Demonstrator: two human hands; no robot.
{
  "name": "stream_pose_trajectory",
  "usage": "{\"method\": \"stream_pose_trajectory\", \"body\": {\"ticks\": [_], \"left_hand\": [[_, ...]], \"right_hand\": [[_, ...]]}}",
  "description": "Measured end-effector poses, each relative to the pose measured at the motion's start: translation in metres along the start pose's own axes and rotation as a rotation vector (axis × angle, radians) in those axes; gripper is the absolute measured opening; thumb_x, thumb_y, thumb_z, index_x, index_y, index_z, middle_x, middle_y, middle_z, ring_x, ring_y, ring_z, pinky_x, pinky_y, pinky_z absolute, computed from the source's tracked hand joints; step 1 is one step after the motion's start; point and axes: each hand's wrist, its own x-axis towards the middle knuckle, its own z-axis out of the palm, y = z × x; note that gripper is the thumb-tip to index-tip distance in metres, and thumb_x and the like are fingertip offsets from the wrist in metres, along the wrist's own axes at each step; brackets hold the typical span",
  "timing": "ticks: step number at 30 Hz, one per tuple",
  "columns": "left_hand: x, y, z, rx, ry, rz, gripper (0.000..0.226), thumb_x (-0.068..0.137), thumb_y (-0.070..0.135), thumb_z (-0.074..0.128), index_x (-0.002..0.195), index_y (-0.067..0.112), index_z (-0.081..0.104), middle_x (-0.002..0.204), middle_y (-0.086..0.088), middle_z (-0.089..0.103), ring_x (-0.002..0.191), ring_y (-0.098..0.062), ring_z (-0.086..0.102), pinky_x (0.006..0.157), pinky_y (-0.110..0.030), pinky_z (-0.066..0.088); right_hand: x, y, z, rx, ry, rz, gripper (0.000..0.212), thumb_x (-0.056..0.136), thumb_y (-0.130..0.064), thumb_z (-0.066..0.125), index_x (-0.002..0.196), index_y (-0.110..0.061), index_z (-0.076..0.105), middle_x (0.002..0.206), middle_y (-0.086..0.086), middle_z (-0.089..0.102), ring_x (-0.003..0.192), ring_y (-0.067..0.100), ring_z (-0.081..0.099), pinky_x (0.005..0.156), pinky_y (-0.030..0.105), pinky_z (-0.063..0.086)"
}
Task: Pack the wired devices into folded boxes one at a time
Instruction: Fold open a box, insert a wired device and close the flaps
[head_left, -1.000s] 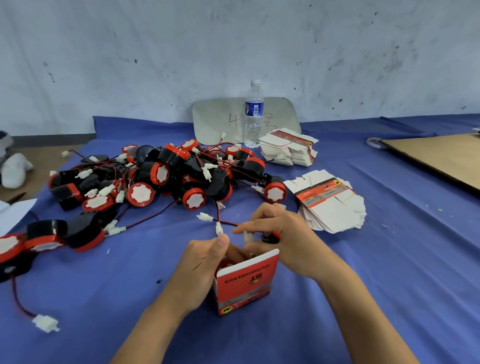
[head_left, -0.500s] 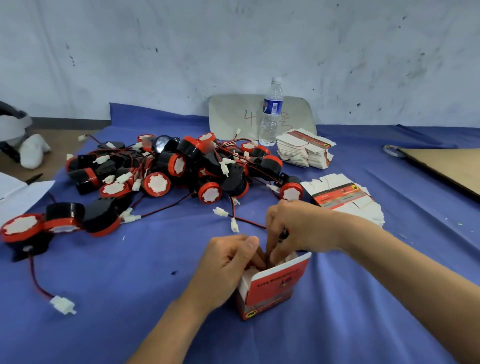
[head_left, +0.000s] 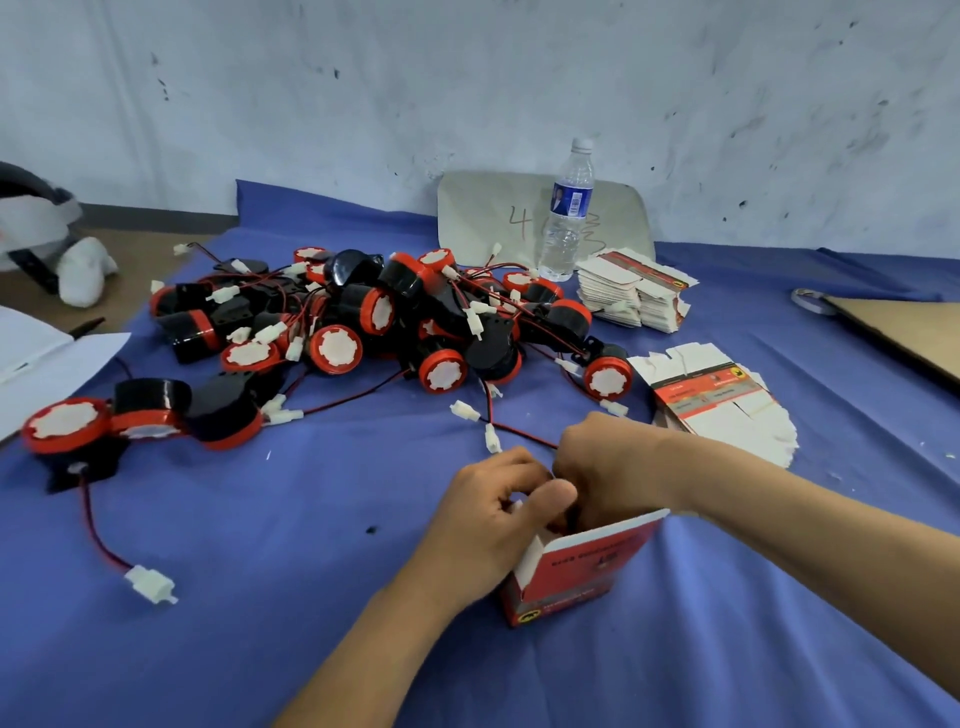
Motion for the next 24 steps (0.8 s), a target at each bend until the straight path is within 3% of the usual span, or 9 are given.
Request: {"method": "stream_pose_trajectory", "body": {"ticks": [3, 6, 9, 13, 16, 19, 21, 24], "left_hand": [[0.003, -0.001, -0.005, -0.032, -0.104, -0.131, 0.052, 0.055, 0.086, 0.060, 0.079, 0.040, 0.059, 0.094, 0.013, 0.058, 0.083, 0.000, 0.060, 0.069, -0.013, 0.042], [0.003, -0.003, -0.008, -0.169, -0.239, -0.304, 0.025, 0.075, 0.044, 0.075, 0.092, 0.043, 0.057, 0.098, 0.005, 0.062, 0.072, 0.002, 0.061, 0.066, -0.014, 0.046], [0.004, -0.004, -0.009, -0.207, -0.264, -0.323, 0.040, 0.085, 0.017, 0.074, 0.111, 0.039, 0.051, 0.113, 0.002, 0.060, 0.098, -0.005, 0.065, 0.090, -0.025, 0.053], [0.002, 0.000, -0.008, -0.265, -0.282, -0.261, 0.059, 0.090, 0.011, 0.068, 0.125, 0.053, 0.046, 0.115, 0.010, 0.061, 0.104, -0.004, 0.065, 0.089, -0.016, 0.049], [0.002, 0.003, -0.007, -0.216, -0.293, -0.220, 0.047, 0.093, 0.014, 0.064, 0.121, 0.051, 0.056, 0.112, 0.019, 0.062, 0.104, -0.001, 0.063, 0.089, -0.019, 0.050], [0.002, 0.004, -0.007, -0.217, -0.297, -0.252, 0.026, 0.093, 0.017, 0.065, 0.108, 0.038, 0.066, 0.112, 0.009, 0.069, 0.104, -0.005, 0.065, 0.088, -0.025, 0.054], [0.002, 0.003, -0.009, -0.244, -0.304, -0.272, 0.016, 0.091, 0.017, 0.067, 0.094, 0.032, 0.069, 0.110, 0.011, 0.070, 0.103, -0.003, 0.065, 0.086, -0.024, 0.055], [0.003, 0.002, -0.015, -0.240, -0.352, -0.281, 0.019, 0.089, 0.016, 0.070, 0.087, 0.035, 0.070, 0.114, 0.022, 0.066, 0.107, 0.004, 0.061, 0.082, -0.012, 0.049]], "right_hand": [[-0.002, 0.004, -0.002, 0.045, 0.008, 0.011, 0.035, 0.087, -0.026, 0.061, 0.060, -0.017, 0.041, 0.062, 0.001, 0.044, 0.054, 0.017, 0.037, 0.049, 0.027, 0.030], [-0.008, 0.012, 0.003, 0.287, 0.033, 0.049, 0.032, 0.082, -0.019, 0.066, 0.061, -0.019, 0.042, 0.065, 0.001, 0.047, 0.058, 0.019, 0.038, 0.052, 0.027, 0.032], [-0.014, 0.016, 0.011, 0.690, 0.099, 0.067, 0.034, 0.078, -0.020, 0.075, 0.063, -0.017, 0.044, 0.057, 0.000, 0.045, 0.055, 0.018, 0.039, 0.049, 0.027, 0.034], [-0.031, 0.023, 0.020, 1.259, 0.138, 0.001, 0.026, 0.080, -0.029, 0.076, 0.073, -0.013, 0.057, 0.060, -0.001, 0.060, 0.053, 0.008, 0.053, 0.048, 0.016, 0.041], [-0.042, 0.025, 0.029, 1.295, 0.096, -0.099, 0.012, 0.083, -0.016, 0.072, 0.071, -0.016, 0.072, 0.074, 0.003, 0.068, 0.070, 0.010, 0.060, 0.064, 0.017, 0.047], [-0.045, 0.024, 0.042, 1.150, 0.158, -0.053, 0.020, 0.085, -0.005, 0.067, 0.073, -0.017, 0.076, 0.076, 0.004, 0.064, 0.071, 0.011, 0.051, 0.067, 0.020, 0.044], [-0.047, 0.022, 0.045, 1.192, 0.225, -0.045, 0.022, 0.091, -0.020, 0.064, 0.073, -0.013, 0.075, 0.070, -0.001, 0.059, 0.065, 0.008, 0.047, 0.062, 0.019, 0.042], [-0.055, 0.018, 0.045, 1.347, 0.231, -0.012, 0.052, 0.087, -0.054, 0.047, 0.076, -0.012, 0.075, 0.072, -0.004, 0.066, 0.064, 0.004, 0.053, 0.062, 0.018, 0.044]]}}
